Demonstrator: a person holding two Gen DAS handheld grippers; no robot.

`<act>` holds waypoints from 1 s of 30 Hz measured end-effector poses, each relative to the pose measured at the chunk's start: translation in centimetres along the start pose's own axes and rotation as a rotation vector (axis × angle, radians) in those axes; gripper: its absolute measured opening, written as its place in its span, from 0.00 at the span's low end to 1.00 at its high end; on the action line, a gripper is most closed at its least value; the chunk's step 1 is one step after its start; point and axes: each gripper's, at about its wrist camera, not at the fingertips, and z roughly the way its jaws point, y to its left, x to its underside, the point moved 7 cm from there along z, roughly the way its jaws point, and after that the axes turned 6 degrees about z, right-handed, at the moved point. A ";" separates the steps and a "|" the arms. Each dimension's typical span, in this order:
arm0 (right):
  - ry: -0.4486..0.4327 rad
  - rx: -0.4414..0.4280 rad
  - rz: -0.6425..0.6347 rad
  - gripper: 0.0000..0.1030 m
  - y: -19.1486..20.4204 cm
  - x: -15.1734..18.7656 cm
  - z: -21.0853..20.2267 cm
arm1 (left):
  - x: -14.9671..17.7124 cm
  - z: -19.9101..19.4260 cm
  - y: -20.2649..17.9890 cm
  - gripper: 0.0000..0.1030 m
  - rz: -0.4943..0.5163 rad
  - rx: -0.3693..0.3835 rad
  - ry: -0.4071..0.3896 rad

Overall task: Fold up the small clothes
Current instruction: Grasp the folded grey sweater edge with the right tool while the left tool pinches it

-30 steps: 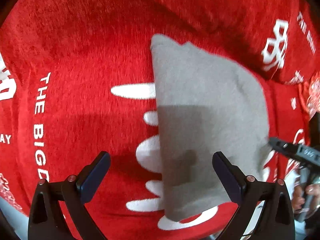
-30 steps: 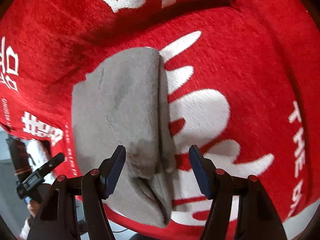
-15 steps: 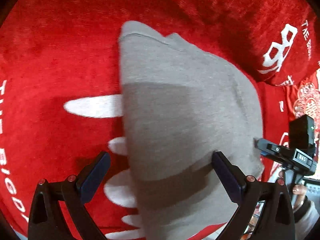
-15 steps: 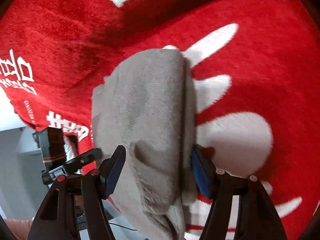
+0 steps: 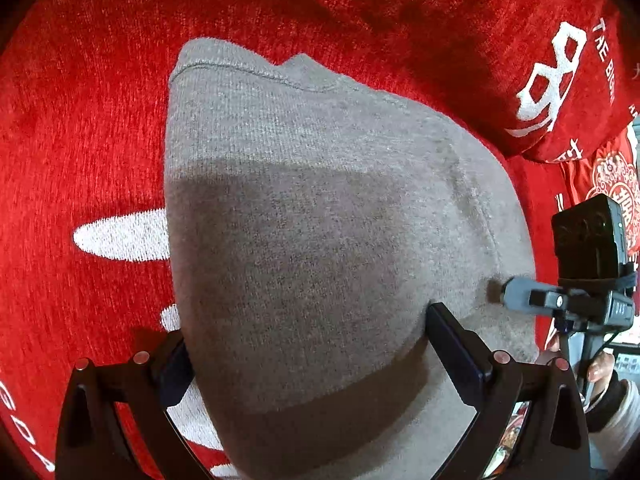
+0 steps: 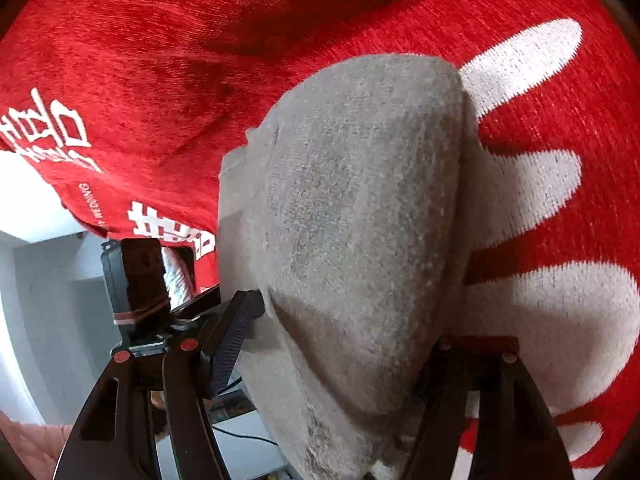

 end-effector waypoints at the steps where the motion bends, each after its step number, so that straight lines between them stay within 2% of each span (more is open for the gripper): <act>1: 0.003 0.019 0.010 0.40 -0.1 0.1 0.1 | 0.1 -0.2 0.2 0.99 -0.001 -0.002 0.005; 3: -0.005 0.042 0.025 0.34 -0.2 0.3 0.4 | 0.0 -0.2 0.1 0.98 -0.006 -0.013 0.010; 6: -0.025 0.019 0.021 0.31 0.7 0.8 0.1 | -0.3 -0.4 -0.6 0.81 -0.001 -0.006 -0.023; 8: -0.031 -0.016 0.016 0.31 1.9 1.5 -0.2 | -0.2 -1.4 -0.8 0.63 0.015 0.006 -0.050; 11: -0.043 -0.040 0.009 0.31 3.7 2.4 -0.2 | 0.2 -2.6 -0.7 0.51 0.012 0.034 -0.067; 13: -0.052 -0.045 0.010 0.31 4.8 3.1 -0.3 | 0.2 -3.6 -0.8 0.47 0.010 0.065 -0.083; 16: -0.069 -0.052 0.000 0.31 6.7 4.5 -0.3 | 0.7 -5.3 -1.0 0.46 0.014 0.109 -0.108; 19: -0.078 -0.066 0.001 0.31 8.6 6.3 0.1 | 1.2 -7.4 -0.9 0.46 0.034 0.121 -0.136; 24: -0.056 -0.079 -0.007 0.31 11.9 9.7 3.5 | 3.4 -11.4 0.9 0.46 0.043 0.144 -0.153; 28: -0.004 -0.078 -0.004 0.31 12.8 12.2 7.7 | 6.2 -14.3 4.2 0.46 0.045 0.108 -0.145; 30: 0.026 -0.052 -0.009 0.31 12.9 13.1 10.4 | 8.2 -15.6 6.7 0.46 0.044 0.072 -0.136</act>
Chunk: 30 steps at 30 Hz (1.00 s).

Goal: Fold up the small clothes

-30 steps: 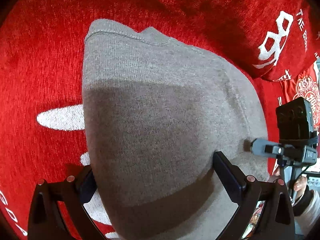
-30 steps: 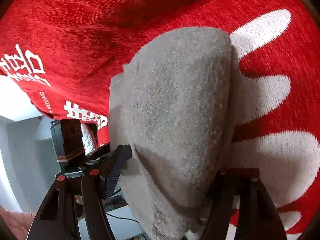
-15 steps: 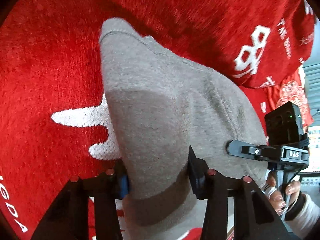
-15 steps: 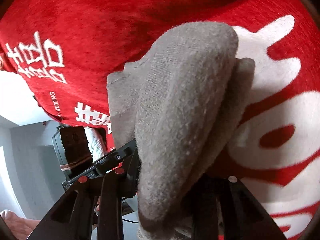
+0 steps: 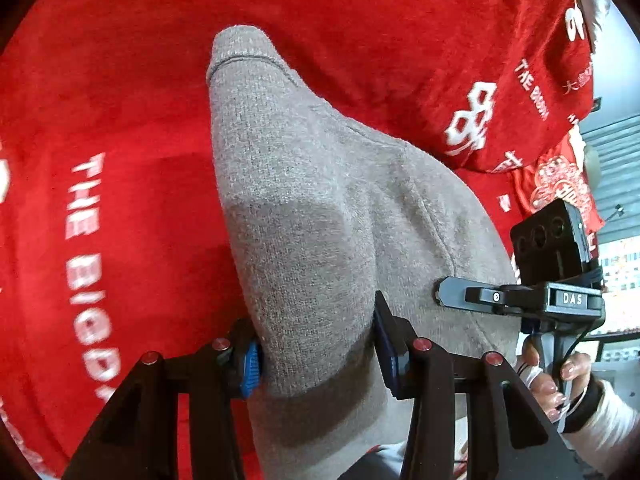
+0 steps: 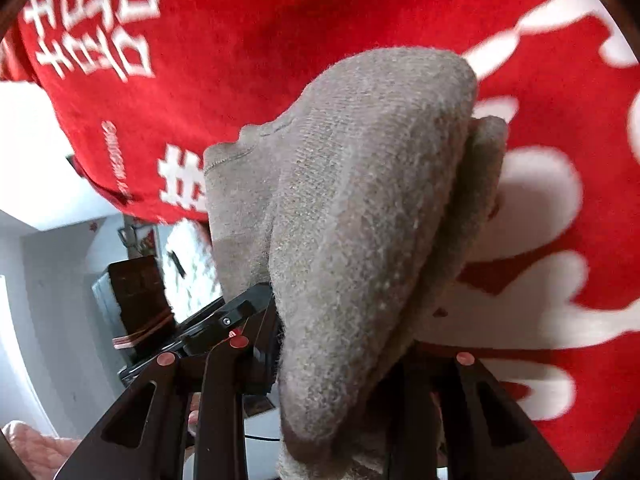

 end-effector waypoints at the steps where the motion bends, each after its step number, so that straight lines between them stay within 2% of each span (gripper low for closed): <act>1: 0.015 0.021 -0.002 0.31 -0.1 0.3 1.3 | 0.7 -0.3 0.9 0.46 -0.005 -0.018 0.006; 3: 0.039 0.072 -0.008 0.31 -0.7 0.5 3.5 | 2.4 -0.8 3.2 0.46 -0.028 -0.054 0.023; 5: 0.043 0.173 -0.032 0.34 -1.4 0.1 4.9 | 3.8 -0.7 5.3 0.46 -0.056 -0.076 0.035; 8: 0.011 0.353 -0.074 0.40 -1.9 -0.5 4.2 | 5.9 0.4 9.0 0.47 -0.113 -0.127 0.059; 10: -0.010 0.417 -0.101 0.41 -1.7 -0.5 3.2 | 6.8 0.8 10.5 0.47 -0.125 -0.170 0.068; 13: -0.050 0.507 -0.153 0.41 -1.4 -0.2 1.5 | 7.2 -0.6 10.9 0.47 -0.154 -0.150 0.035; 17: -0.111 0.663 -0.185 0.23 -2.5 -0.7 -0.2 | 7.1 -3.1 11.1 0.47 -0.107 -0.230 -0.010; 18: -0.113 0.691 -0.186 0.22 -3.0 -0.8 -0.4 | 7.4 -3.6 11.6 0.47 -0.107 -0.231 -0.014; 21: -0.092 0.699 -0.167 0.22 -4.2 -1.0 0.8 | 7.6 -2.9 12.6 0.47 -0.128 -0.251 0.022; 24: -0.103 0.786 -0.262 0.23 -4.5 -1.0 1.2 | 7.8 -0.7 12.9 0.56 -0.127 -0.301 0.062; 26: -0.121 0.845 -0.307 0.25 -4.1 -0.9 1.0 | 7.8 -0.3 12.8 0.66 -0.116 -0.338 0.061; 28: -0.143 0.896 -0.324 0.25 -3.7 -0.6 0.6 | 7.9 -0.4 12.8 0.71 -0.095 -0.390 0.062; 30: -0.173 0.941 -0.309 0.25 -3.5 -0.5 -0.2 | 8.2 -0.7 12.7 0.71 -0.083 -0.404 0.068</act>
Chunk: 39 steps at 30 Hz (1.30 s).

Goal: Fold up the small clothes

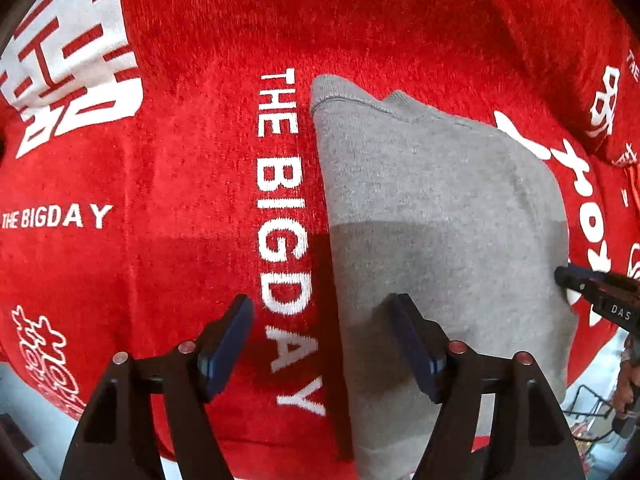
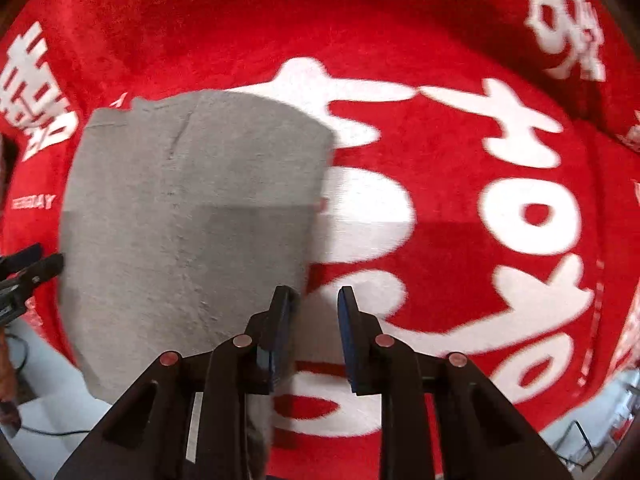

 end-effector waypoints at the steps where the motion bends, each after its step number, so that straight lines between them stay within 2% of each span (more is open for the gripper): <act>1: 0.001 0.001 0.021 0.25 -0.4 0.2 -0.4 | 0.2 -0.2 0.0 0.71 0.005 -0.010 0.001; 2: 0.010 -0.047 0.055 0.29 -0.7 0.5 -0.9 | 0.4 -0.5 0.2 0.71 0.012 -0.028 0.001; 3: 0.022 -0.134 0.096 0.31 -0.7 0.9 -1.5 | 0.6 -0.6 0.2 0.71 0.016 -0.043 0.000; 5: 0.041 -0.256 0.154 0.54 -0.4 2.0 -2.6 | 0.8 -0.9 0.1 0.71 0.018 -0.065 0.001; 6: 0.049 -0.291 0.167 0.58 -0.4 2.6 -3.0 | 1.1 -1.1 0.2 0.71 0.013 -0.066 0.003; 9: 0.109 -0.345 0.175 0.57 0.5 4.4 -2.7 | 2.1 -1.3 0.2 0.71 0.001 -0.056 0.015; 10: 0.132 -0.347 0.175 0.51 0.9 5.0 -2.0 | 2.4 -1.4 0.2 0.71 -0.003 -0.058 0.017; 11: 0.146 -0.341 0.173 0.28 1.3 5.3 -1.4 | 2.7 -1.4 0.2 0.71 -0.007 -0.061 0.017; 12: 0.163 -0.325 0.171 0.16 1.7 5.9 -0.7 | 3.1 -1.5 0.2 0.71 -0.011 -0.064 0.017; 13: 0.176 -0.303 0.171 0.12 2.0 6.3 0.0 | 3.3 -1.6 0.1 0.71 -0.015 -0.066 0.016; 17: 0.133 -0.180 0.121 0.11 1.6 7.0 0.8 | 3.8 -1.8 0.1 0.71 -0.029 -0.073 0.026; 22: 0.117 -0.120 0.080 0.11 1.9 7.4 0.2 | 4.0 -1.9 0.0 0.71 -0.028 -0.083 0.048; 26: 0.148 -0.072 0.127 0.11 1.0 8.0 0.1 | 4.3 -2.1 0.0 0.71 -0.033 -0.093 0.063; 31: 0.201 -0.100 0.266 0.11 -1.4 9.0 -0.1 | 4.3 -2.9 -0.5 0.71 -0.020 -0.101 0.061; 37: 0.181 -0.108 0.258 0.11 -1.2 9.2 -2.4 | 4.6 -3.7 -1.3 0.71 -0.016 -0.088 0.078; 39: 0.171 -0.117 0.254 0.11 -0.8 8.9 -3.1 | 4.9 -3.7 -1.5 0.82 -0.022 -0.080 0.095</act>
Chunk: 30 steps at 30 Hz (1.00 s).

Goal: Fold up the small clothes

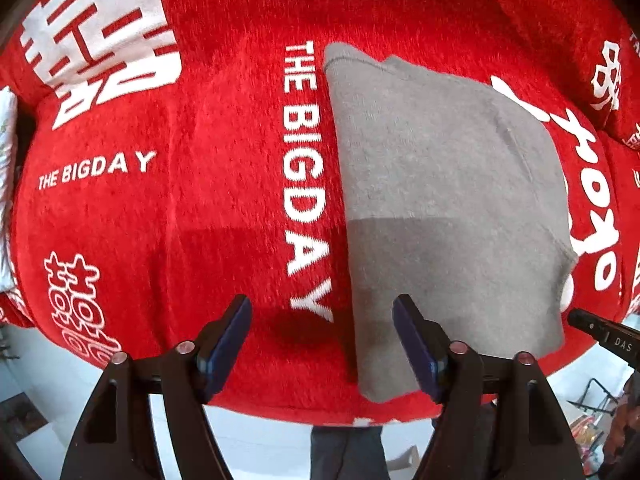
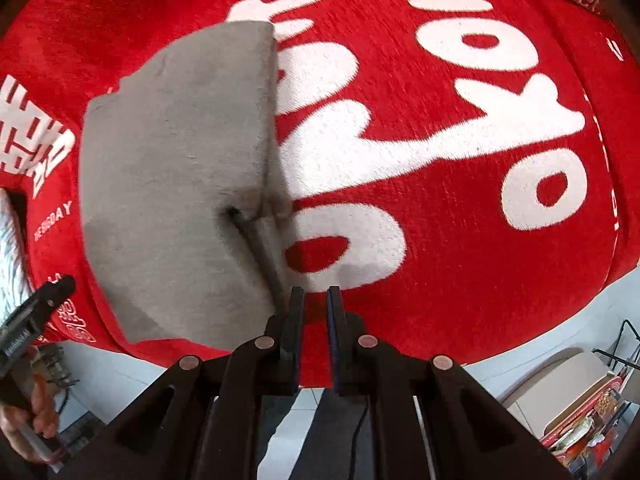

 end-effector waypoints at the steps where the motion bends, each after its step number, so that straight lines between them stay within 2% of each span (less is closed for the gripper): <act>1: -0.005 -0.003 -0.004 0.11 -0.1 0.0 -0.4 | 0.1 -0.2 -0.1 0.89 -0.003 -0.003 -0.001; 6: -0.022 -0.002 -0.052 0.12 2.0 0.3 -1.7 | 0.5 -0.9 -0.8 0.89 0.020 -0.017 0.000; 7: -0.021 -0.001 -0.060 0.12 2.4 0.4 -1.8 | 0.7 -0.9 -0.9 0.97 0.022 -0.017 0.005; 8: -0.019 0.000 -0.063 0.12 2.8 0.5 -1.9 | 0.8 -1.0 -1.0 1.00 0.022 -0.023 0.011; 16: 0.043 0.006 -0.102 0.13 3.7 1.0 -0.9 | 2.0 -0.7 -1.5 1.00 0.023 -0.005 0.079; 18: 0.057 0.013 -0.113 0.23 4.1 1.3 -0.8 | 2.2 -1.0 -1.4 1.00 0.010 -0.002 0.085; 20: 0.057 0.024 -0.116 0.50 4.0 1.5 -1.1 | 2.4 -1.4 -1.2 1.00 0.006 -0.002 0.086; 27: 0.044 0.028 -0.135 0.52 5.1 1.4 -2.7 | 2.5 -2.4 -0.5 1.00 -0.010 -0.033 0.085; 30: 0.026 0.029 -0.150 0.62 6.0 1.1 -3.6 | 2.3 -3.0 -0.2 1.00 -0.014 -0.066 0.077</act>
